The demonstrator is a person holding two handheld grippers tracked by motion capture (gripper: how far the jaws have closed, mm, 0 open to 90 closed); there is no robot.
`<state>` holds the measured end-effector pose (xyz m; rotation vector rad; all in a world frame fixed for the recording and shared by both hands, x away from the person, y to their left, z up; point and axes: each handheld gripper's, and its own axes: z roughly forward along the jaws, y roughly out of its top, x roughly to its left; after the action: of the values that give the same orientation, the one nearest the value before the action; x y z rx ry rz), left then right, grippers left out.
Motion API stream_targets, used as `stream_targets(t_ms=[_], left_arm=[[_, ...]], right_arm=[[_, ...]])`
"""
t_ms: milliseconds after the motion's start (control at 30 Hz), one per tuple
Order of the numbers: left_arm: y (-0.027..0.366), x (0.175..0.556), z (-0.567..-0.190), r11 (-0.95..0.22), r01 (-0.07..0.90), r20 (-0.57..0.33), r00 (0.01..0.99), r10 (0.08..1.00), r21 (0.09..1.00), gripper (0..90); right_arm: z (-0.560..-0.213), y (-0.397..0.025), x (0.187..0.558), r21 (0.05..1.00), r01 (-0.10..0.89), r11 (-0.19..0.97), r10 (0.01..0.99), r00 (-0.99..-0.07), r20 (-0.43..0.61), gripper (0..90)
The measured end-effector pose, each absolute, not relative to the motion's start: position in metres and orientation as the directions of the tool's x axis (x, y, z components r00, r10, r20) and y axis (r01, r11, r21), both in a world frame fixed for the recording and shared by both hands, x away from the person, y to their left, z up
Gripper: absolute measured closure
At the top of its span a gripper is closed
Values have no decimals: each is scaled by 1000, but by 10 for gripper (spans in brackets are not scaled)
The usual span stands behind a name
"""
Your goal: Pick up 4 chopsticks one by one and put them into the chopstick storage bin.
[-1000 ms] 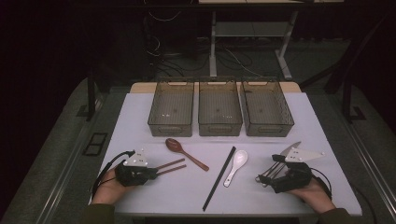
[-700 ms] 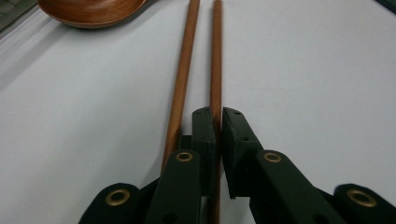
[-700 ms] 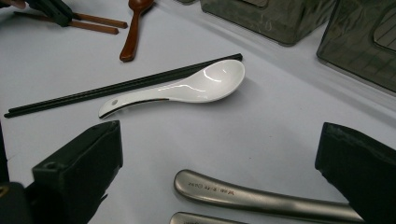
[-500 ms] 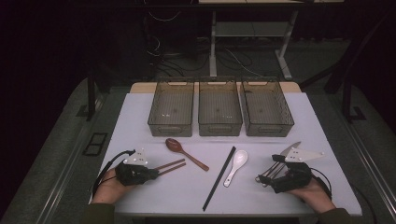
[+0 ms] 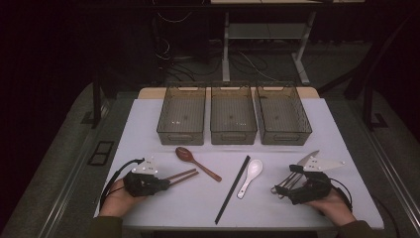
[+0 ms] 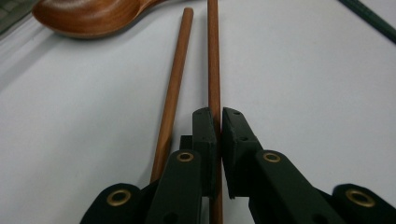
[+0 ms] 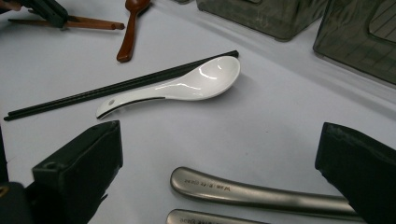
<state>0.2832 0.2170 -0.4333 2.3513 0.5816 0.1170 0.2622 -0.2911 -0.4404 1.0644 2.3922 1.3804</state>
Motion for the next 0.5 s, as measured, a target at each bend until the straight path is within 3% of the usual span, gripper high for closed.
stream_targets(t_ms=[500], left_arm=[[199,282,-420,-598,408,-101,872,478,690,833]], right_arm=[[-440,-291,262,812,493,312,662,-726,187,7]])
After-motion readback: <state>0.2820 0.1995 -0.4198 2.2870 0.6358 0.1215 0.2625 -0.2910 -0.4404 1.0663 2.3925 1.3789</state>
